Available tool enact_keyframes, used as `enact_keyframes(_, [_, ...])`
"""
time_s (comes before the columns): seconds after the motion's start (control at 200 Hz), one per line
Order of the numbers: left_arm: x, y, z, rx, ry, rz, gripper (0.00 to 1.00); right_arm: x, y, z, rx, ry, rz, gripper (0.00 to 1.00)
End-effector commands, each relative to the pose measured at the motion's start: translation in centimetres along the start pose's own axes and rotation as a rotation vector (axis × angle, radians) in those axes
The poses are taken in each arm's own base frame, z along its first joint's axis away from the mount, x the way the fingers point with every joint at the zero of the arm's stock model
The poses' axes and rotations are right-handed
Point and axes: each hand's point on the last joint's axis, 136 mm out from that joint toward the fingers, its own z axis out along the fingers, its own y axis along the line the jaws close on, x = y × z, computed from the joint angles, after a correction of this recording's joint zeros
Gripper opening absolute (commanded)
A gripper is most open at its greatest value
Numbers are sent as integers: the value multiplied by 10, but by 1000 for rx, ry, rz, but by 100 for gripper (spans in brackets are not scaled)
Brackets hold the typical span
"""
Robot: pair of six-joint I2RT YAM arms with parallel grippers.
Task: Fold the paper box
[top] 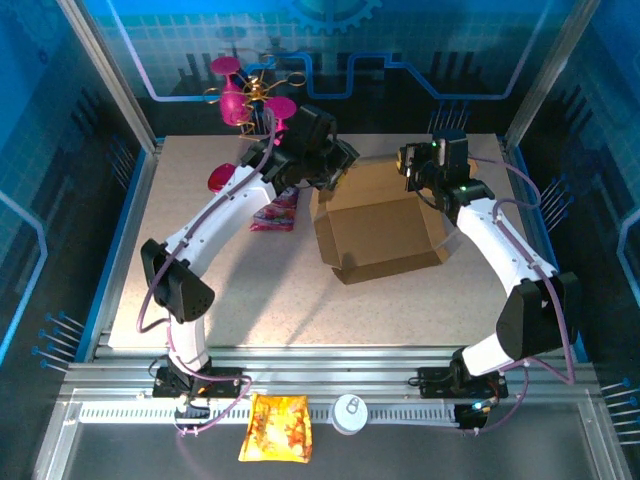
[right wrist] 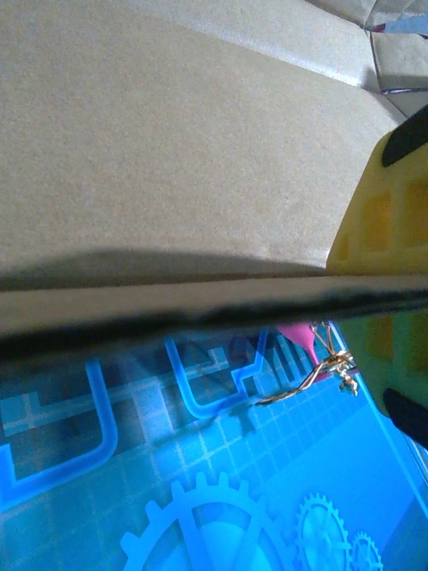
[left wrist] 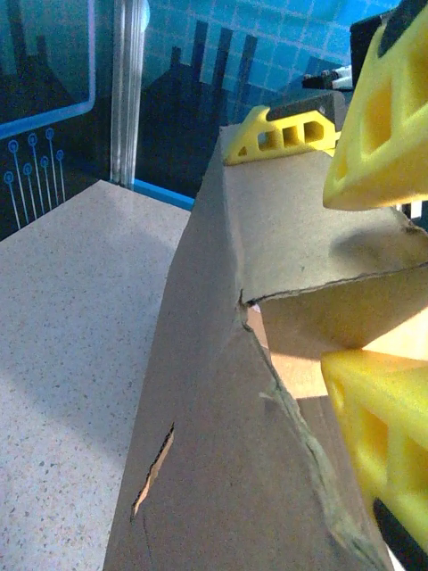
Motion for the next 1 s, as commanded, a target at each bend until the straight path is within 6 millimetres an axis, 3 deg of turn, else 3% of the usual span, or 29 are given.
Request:
enact_keyframes(0.0, [2,0,2,12,16,-14,40,14,9,-10,-34,29,-26,0])
enact_keyframes(0.295, [-8,17,1,-6,-3,-58,0,16,4,-9,-23,41,-33,0])
enact_keyframes(0.35, [-12,20,0,-3,-7,-74,0,17,6,-10,-25,51,-46,7])
enact_keyframes(0.465, [-19,27,-4,-6,-8,-99,0,17,6,-16,-33,84,-80,43])
enact_keyframes(0.545, [-22,29,-7,6,-2,-117,0,13,3,-23,-53,94,-88,55])
enact_keyframes(0.65, [-23,35,-7,10,8,-131,0,13,-1,-23,-92,125,-77,58])
enact_keyframes(0.825, [-23,40,-6,15,25,-140,0,33,-23,-5,-60,218,-51,60])
enact_keyframes(0.996, [-25,42,-8,12,26,-141,0,46,-32,5,-55,249,-15,59])
